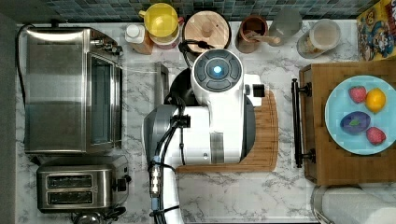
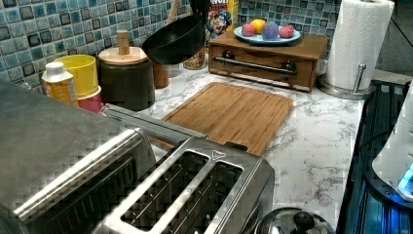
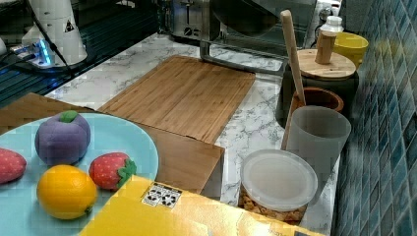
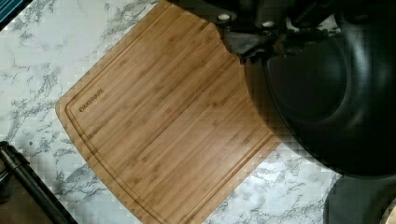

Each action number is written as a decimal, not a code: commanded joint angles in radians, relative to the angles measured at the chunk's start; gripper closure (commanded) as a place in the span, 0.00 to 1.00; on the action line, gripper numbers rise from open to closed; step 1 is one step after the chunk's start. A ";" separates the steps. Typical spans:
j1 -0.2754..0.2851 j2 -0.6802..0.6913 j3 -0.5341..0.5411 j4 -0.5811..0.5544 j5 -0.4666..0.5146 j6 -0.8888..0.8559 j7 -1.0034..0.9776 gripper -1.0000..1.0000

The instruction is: Put the bowl on the board.

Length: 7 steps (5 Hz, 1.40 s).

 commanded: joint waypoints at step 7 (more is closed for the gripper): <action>-0.152 -0.246 -0.153 -0.492 -0.034 0.297 0.196 1.00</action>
